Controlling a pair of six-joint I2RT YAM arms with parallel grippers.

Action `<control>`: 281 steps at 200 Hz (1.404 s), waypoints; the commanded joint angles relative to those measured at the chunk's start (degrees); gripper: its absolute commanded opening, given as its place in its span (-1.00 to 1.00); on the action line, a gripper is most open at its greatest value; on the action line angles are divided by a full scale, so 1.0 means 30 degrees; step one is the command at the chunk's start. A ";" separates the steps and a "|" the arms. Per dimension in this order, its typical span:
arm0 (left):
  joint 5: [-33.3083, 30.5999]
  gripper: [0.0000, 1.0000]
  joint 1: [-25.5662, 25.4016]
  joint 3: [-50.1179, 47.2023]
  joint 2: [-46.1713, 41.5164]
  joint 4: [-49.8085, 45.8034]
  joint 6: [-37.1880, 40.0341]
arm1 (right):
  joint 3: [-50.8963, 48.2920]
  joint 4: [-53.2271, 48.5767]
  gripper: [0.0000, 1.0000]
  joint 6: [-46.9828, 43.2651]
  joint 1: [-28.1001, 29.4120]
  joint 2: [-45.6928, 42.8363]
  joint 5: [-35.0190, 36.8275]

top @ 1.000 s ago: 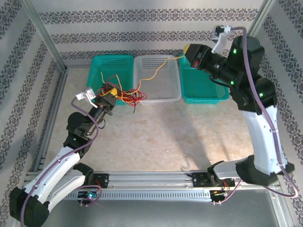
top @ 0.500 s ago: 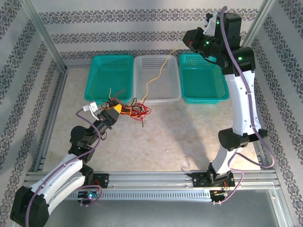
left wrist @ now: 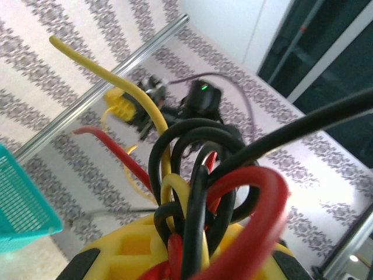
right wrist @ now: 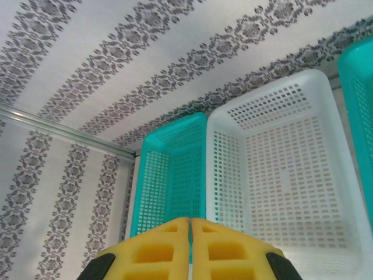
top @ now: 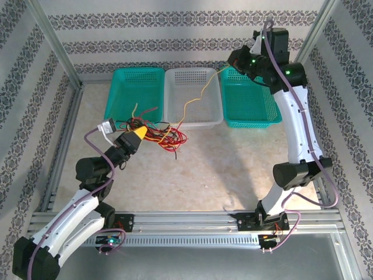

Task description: Untangle the cables

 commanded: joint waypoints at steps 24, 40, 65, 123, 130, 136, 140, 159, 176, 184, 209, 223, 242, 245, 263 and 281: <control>-0.0324 -1.00 0.0236 0.2407 -0.0688 0.2446 -0.1785 | -0.6117 0.4796 -1.00 0.0609 -0.0867 -0.2744 0.0457; -0.0756 -1.00 0.0235 0.2768 -0.0754 0.2397 -0.1607 | -0.7700 0.5150 -1.00 0.0511 -0.0986 -0.3275 0.0626; -0.1929 -1.00 0.0233 0.3011 -0.1417 0.0219 -0.0102 | -0.9727 0.5205 -1.00 0.0433 -0.1914 -0.3991 0.0740; -0.4128 -1.00 0.0218 0.4181 -0.2813 -0.4724 0.3511 | -1.5334 0.4859 -1.00 -0.0151 -0.4307 -0.6817 0.1026; -0.4817 -1.00 0.0227 0.4256 -0.3168 -0.6117 0.4266 | -1.5682 0.4857 -1.00 -0.0068 -0.4623 -0.7205 0.0989; -0.5513 -1.00 0.0235 0.4247 -0.3524 -0.7317 0.4862 | -1.5802 0.4788 -1.00 -0.0085 -0.4815 -0.7541 0.1038; -0.5843 -1.00 0.0229 0.4190 -0.3685 -0.8072 0.5170 | -1.5793 0.4708 -1.00 -0.0140 -0.4950 -0.7787 0.1136; -0.7753 -1.00 0.0236 0.3531 -0.4279 -1.1731 0.6104 | -1.4909 0.4151 -1.00 -0.0339 -0.5371 -0.8595 0.1200; -0.7935 -1.00 0.0233 0.2446 -0.4073 -1.2931 0.5920 | -1.3468 0.3682 -1.00 -0.0502 -0.5391 -0.9279 0.1201; -0.7636 -1.00 0.0236 0.2014 -0.3683 -1.3194 0.5716 | -1.2733 0.3424 -1.00 -0.0488 -0.5391 -0.9544 0.1143; -0.7442 -1.00 0.0046 0.1479 -0.1808 -1.5346 0.5942 | -1.0519 0.2661 -1.00 -0.0543 -0.5332 -1.0215 0.0988; -0.8172 -1.00 -0.0291 0.1009 -0.0726 -1.5715 0.6034 | -0.9540 0.2222 -1.00 -0.0707 -0.5332 -1.0420 0.0835; -0.8854 -1.00 -0.1067 0.0569 0.0991 -1.4960 0.5685 | -0.8832 0.1899 -1.00 -0.0715 -0.5332 -1.0598 0.0358; -0.8945 -1.00 -0.1227 0.0538 0.1233 -1.4781 0.5621 | -0.8773 0.1898 -1.00 -0.0683 -0.5332 -1.0647 0.0257; -0.9857 -1.00 -0.2281 0.0634 0.2865 -1.4137 0.5394 | -0.8660 0.1927 -1.00 -0.0485 -0.5277 -1.0854 -0.0196; -1.0391 -1.00 -0.3276 0.0889 0.4570 -1.3585 0.5268 | -0.8689 0.2059 -1.00 -0.0427 -0.5215 -1.1039 -0.0315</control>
